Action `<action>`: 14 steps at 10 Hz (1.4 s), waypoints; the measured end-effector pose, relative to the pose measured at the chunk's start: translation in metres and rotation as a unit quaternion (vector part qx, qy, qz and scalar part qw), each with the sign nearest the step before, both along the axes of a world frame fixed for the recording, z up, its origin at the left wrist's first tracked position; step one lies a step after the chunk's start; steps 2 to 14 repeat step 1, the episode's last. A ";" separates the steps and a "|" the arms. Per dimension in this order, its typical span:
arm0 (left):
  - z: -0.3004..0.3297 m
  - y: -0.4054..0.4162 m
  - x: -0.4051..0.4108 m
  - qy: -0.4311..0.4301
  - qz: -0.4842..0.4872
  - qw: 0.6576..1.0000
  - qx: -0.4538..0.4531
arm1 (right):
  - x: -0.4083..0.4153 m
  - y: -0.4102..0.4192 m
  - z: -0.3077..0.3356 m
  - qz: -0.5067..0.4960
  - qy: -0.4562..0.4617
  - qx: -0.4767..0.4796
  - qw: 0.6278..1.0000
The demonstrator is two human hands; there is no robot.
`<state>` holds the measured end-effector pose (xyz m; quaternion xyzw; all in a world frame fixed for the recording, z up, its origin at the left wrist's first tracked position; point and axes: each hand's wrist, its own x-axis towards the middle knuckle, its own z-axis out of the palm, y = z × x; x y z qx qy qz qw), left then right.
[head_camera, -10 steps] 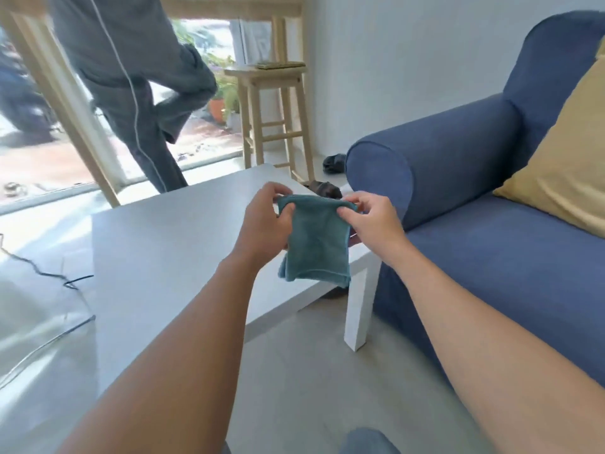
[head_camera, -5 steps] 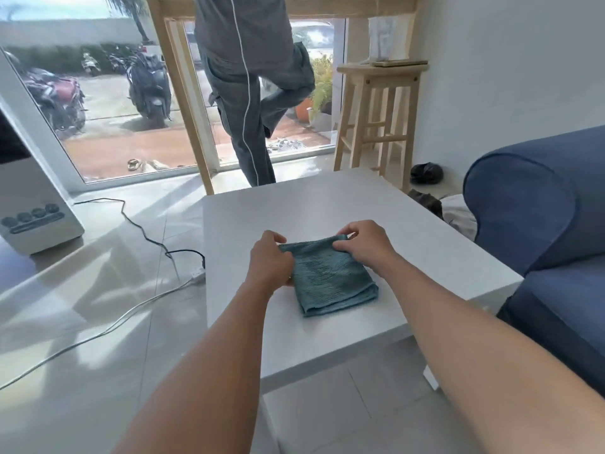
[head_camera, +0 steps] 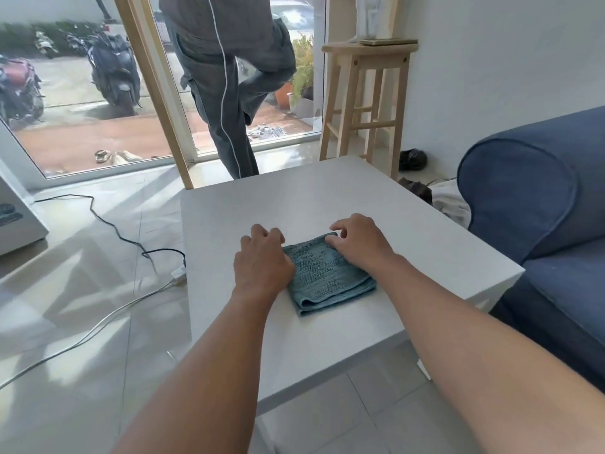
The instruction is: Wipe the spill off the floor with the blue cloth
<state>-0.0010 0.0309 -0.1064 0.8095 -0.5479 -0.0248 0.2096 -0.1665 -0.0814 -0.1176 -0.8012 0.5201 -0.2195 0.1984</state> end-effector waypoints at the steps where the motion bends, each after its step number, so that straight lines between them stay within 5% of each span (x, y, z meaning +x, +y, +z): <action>1: 0.008 -0.004 -0.003 -0.046 -0.018 0.999 0.001 | -0.011 0.002 0.004 -0.041 0.034 -0.032 0.998; 14: 0.008 -0.004 -0.003 -0.046 -0.018 0.999 0.001 | -0.011 0.002 0.004 -0.041 0.034 -0.032 0.998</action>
